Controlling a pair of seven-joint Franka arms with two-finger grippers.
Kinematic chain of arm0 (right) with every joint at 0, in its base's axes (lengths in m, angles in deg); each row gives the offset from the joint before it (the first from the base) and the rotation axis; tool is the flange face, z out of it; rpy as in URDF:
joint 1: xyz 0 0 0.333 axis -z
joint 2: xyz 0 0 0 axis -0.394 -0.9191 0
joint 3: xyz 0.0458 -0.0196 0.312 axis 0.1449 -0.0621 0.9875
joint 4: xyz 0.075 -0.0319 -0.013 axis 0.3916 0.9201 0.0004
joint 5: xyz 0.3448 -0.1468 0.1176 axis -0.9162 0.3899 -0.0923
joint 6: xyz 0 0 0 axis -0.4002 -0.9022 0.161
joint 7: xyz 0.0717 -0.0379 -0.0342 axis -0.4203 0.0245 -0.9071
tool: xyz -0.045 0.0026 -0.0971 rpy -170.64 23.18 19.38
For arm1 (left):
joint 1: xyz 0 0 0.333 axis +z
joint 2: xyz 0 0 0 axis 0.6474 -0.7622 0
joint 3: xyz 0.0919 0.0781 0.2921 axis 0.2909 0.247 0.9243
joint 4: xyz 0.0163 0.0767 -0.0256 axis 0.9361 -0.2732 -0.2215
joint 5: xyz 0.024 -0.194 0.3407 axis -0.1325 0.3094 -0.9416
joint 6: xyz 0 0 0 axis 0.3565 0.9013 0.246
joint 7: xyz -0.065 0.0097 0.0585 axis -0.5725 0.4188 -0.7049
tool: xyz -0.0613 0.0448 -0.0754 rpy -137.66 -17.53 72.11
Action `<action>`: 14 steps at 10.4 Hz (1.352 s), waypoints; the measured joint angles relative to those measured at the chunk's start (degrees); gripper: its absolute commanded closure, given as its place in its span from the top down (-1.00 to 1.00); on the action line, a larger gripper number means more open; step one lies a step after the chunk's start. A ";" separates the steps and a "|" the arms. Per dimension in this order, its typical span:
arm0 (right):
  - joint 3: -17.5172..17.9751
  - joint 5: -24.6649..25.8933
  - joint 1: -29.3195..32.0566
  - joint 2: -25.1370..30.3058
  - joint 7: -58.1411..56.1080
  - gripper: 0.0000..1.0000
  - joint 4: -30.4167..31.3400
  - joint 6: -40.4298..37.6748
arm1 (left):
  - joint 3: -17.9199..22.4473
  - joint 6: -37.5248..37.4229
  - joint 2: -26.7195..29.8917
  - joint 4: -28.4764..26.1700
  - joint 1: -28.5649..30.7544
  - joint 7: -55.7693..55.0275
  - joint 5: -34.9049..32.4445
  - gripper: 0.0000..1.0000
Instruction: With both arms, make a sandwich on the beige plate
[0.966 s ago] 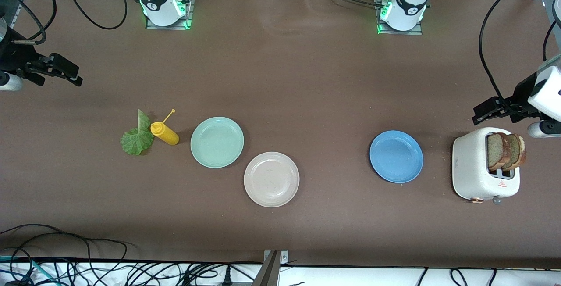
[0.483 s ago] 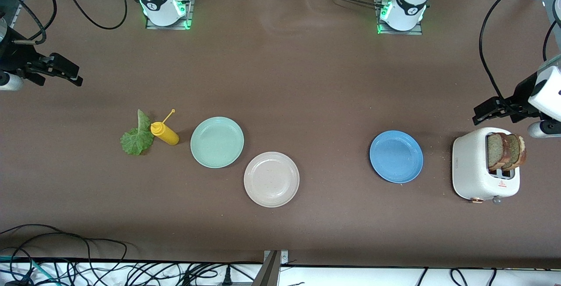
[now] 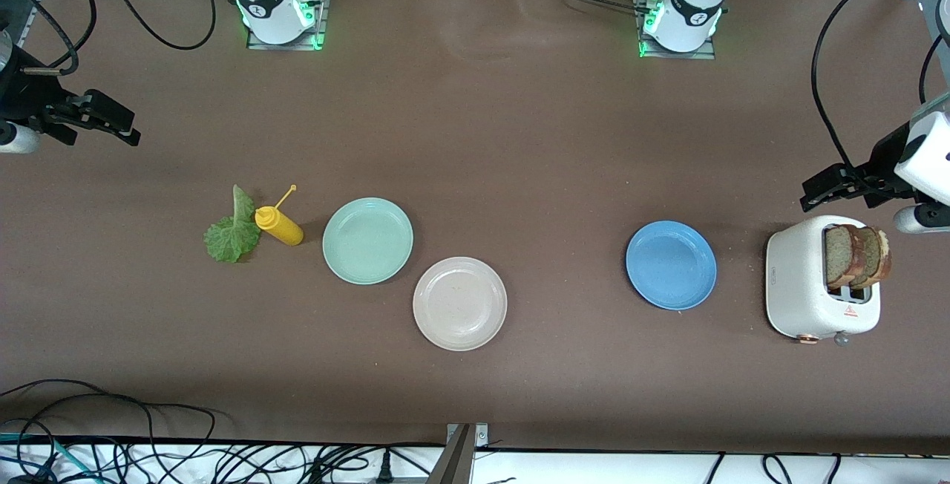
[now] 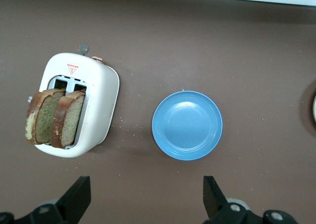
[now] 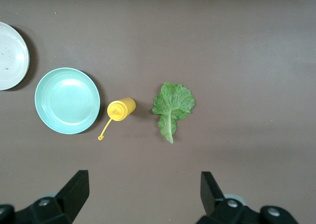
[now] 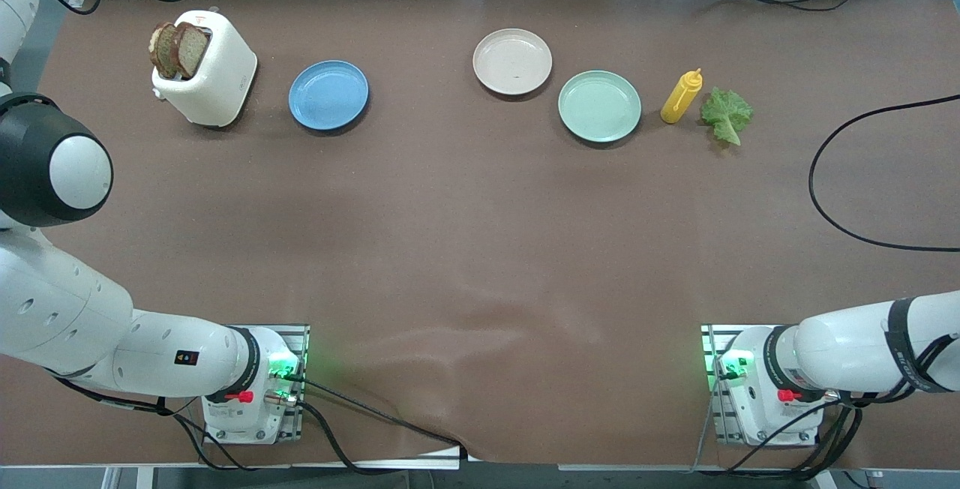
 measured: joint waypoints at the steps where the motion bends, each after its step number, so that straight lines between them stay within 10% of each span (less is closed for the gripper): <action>1: 0.01 -0.01 -0.01 0.00 0.00 1.00 0.00 0.00 | 0.00 0.00 0.00 0.00 0.00 0.00 0.00 1.00; 14: 0.54 2.33 -0.93 0.01 0.39 1.00 -1.74 -2.29 | 0.00 -0.10 -0.33 -0.23 0.01 0.01 0.00 1.00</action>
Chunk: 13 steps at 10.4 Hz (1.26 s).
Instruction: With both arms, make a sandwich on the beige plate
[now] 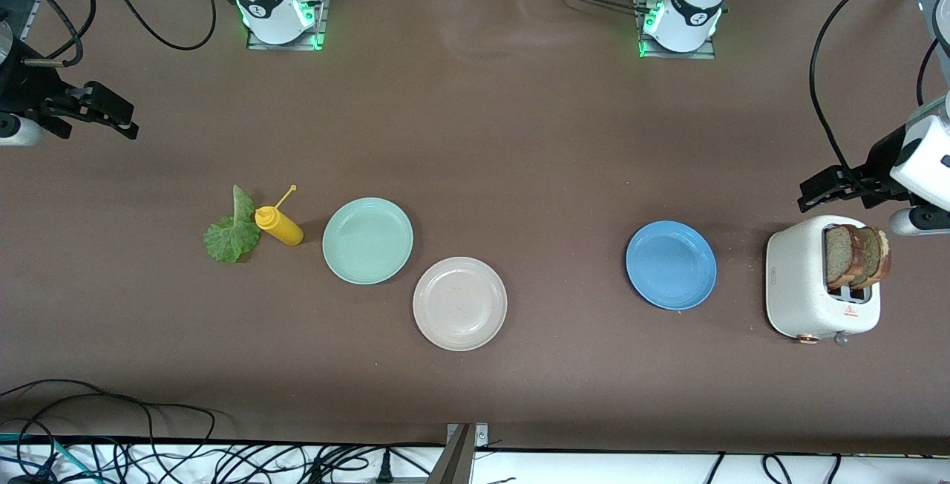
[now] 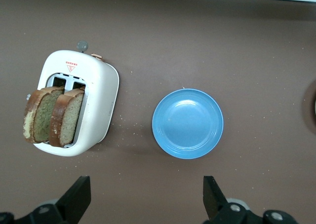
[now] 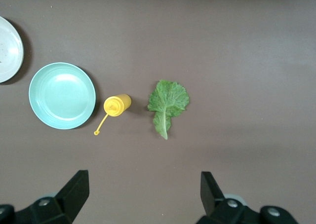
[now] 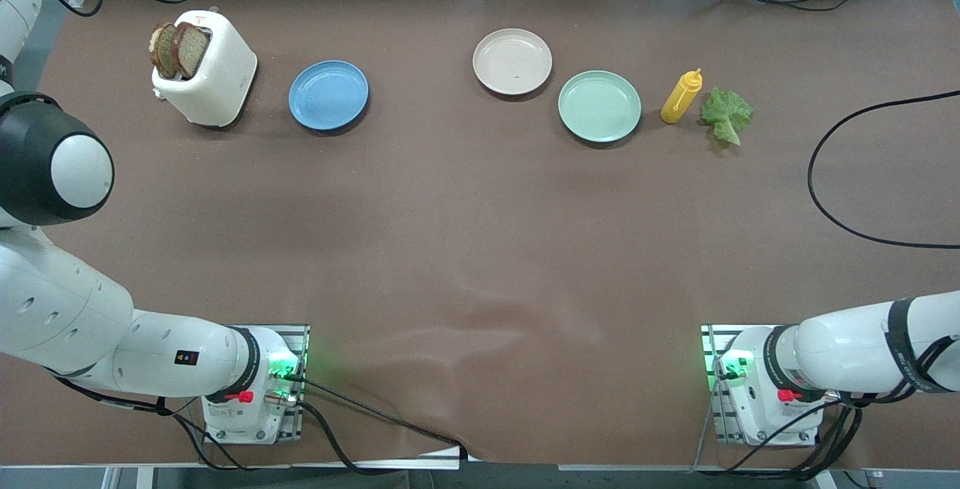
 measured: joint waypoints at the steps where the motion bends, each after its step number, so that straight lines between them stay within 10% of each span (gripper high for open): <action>1: 0.00 0.00 -0.15 0.00 0.21 1.00 0.00 -0.02 | 0.00 0.00 -0.03 0.00 0.00 0.00 0.00 1.00; 13: -0.19 0.01 -0.19 0.00 0.65 1.00 -0.51 -1.92 | -0.04 -0.24 -0.30 -0.23 0.00 0.00 0.00 1.00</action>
